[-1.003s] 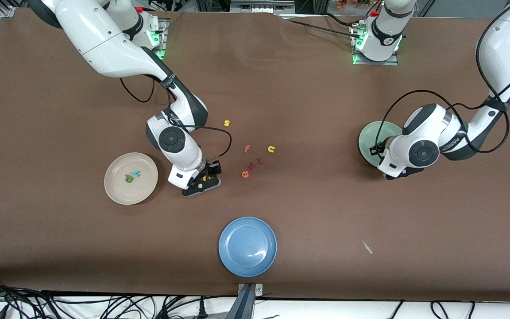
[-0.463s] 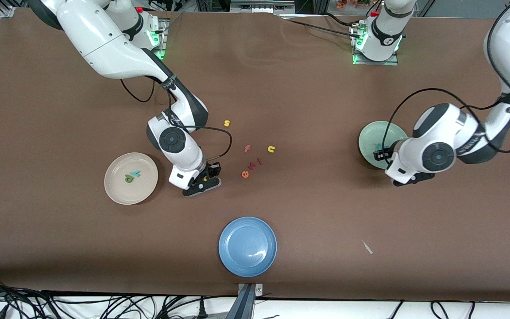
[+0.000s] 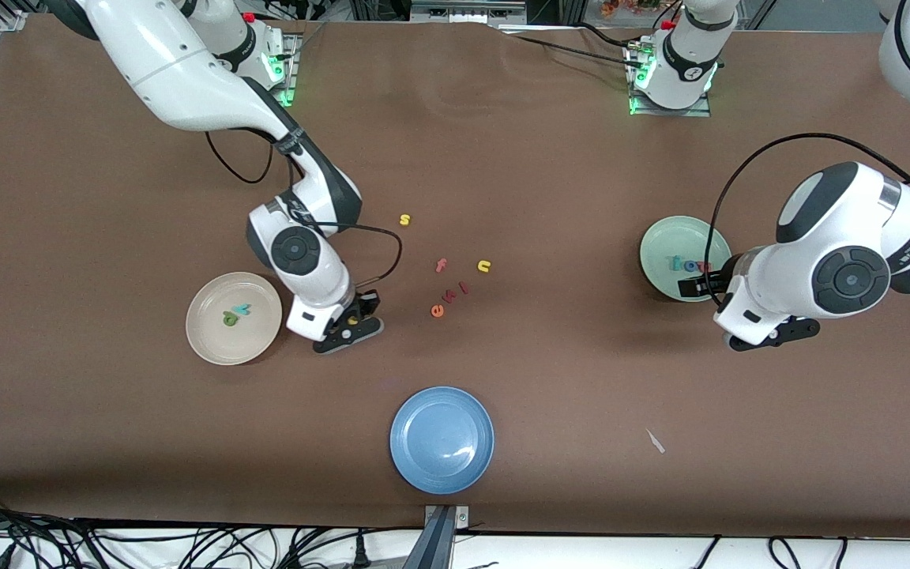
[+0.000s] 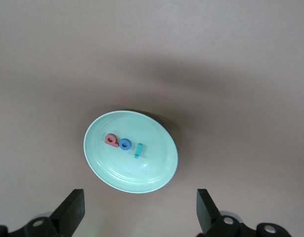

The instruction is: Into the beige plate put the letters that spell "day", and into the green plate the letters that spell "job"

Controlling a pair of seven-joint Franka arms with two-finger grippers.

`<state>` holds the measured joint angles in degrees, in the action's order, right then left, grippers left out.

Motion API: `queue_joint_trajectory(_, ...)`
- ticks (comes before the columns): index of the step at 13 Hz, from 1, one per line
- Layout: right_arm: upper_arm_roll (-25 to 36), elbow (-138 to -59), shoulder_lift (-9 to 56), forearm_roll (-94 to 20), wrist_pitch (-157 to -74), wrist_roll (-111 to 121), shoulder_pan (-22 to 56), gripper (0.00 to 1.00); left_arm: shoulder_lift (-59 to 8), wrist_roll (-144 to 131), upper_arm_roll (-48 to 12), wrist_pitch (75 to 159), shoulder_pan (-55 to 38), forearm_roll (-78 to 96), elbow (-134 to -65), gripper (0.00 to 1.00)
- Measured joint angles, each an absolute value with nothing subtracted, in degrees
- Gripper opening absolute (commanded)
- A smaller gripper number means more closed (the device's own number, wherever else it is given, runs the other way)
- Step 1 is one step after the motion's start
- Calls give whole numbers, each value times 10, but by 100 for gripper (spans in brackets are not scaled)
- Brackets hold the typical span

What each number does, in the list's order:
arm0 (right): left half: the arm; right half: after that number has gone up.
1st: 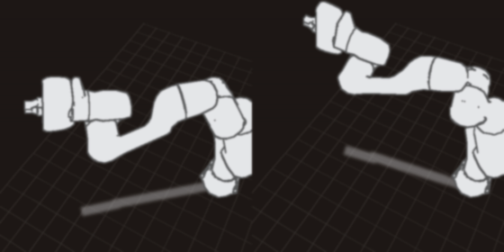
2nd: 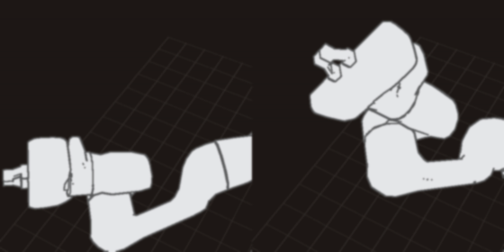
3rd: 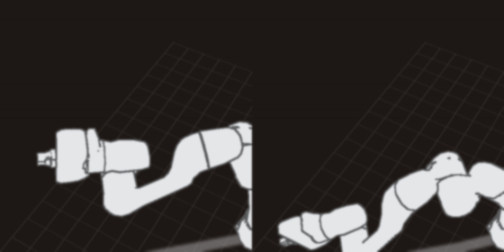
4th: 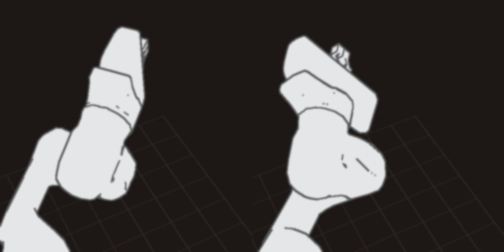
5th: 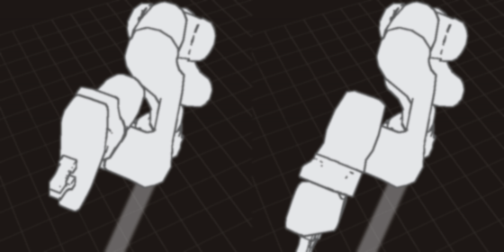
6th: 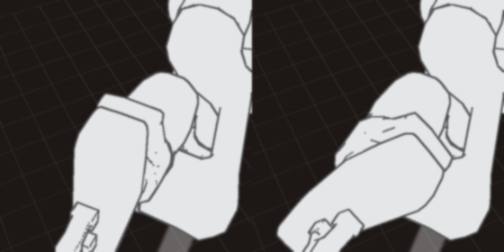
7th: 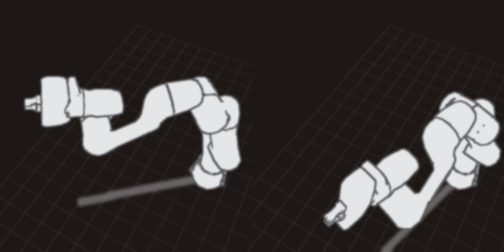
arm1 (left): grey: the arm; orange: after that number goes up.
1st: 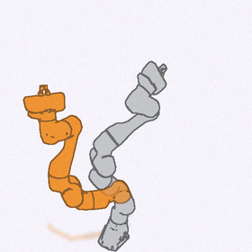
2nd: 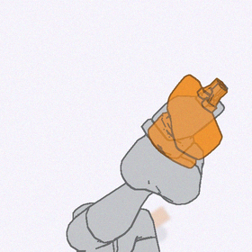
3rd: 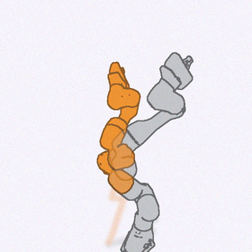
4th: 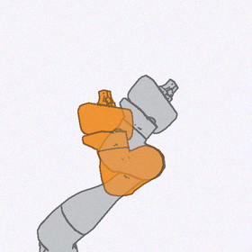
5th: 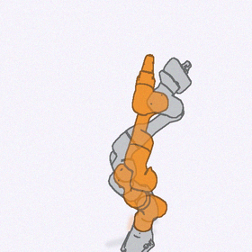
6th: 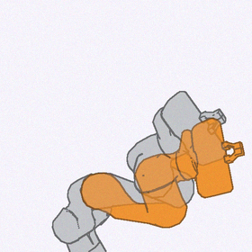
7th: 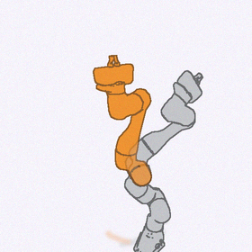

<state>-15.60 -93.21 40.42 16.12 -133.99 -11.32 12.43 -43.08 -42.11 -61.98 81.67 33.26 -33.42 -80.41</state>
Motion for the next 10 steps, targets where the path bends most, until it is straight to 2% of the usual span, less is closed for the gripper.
queue_joint_trajectory(2,-149,-933,361,160,-1276,-70,98,24,-431,-421,-588,806,283,-334,-764,99)
queue_joint_trajectory(4,-124,-958,322,160,-1242,-16,70,32,-432,-417,-550,794,239,-334,-732,99)
queue_joint_trajectory(5,-106,-979,309,160,-1242,11,58,66,-432,-408,-534,786,222,-334,-721,99)
queue_joint_trajectory(6,-92,-997,302,160,-1245,33,46,93,-432,-396,-520,776,208,-334,-715,99)
queue_joint_trajectory(7,-83,-1007,301,159,-1248,41,39,99,-432,-376,-506,766,195,-334,-710,99)
queue_joint_trajectory(10,-79,-1015,300,129,-1252,42,40,99,-431,-285,-439,728,143,-320,-653,99)
